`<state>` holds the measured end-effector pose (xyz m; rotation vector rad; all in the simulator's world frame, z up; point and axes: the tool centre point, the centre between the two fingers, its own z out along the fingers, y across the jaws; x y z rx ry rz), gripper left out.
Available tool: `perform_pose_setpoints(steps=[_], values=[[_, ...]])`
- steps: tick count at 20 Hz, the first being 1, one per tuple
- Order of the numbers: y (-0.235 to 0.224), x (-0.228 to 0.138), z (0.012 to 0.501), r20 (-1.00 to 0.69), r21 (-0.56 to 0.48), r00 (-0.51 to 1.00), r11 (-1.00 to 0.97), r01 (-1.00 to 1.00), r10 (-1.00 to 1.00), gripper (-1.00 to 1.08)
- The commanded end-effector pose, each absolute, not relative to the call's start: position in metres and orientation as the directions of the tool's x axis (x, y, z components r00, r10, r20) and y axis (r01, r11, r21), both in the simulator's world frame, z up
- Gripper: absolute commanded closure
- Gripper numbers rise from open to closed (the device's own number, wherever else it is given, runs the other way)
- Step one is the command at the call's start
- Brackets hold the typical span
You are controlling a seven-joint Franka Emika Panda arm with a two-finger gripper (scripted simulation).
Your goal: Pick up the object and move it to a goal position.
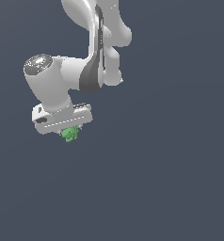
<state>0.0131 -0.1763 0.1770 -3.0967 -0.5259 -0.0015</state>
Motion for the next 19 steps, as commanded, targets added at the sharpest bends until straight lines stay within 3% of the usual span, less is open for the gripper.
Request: perform_pose_setpoints(steps=[1, 19], values=[[-0.19, 0.022, 0.186, 0.001, -0.001, 0.944, -0.944, 0.331, 0.331, 1.08], [-0.228, 0.049, 0.21, 0.0, 0.0, 0.944, -0.944, 0.33, 0.33, 1.08]])
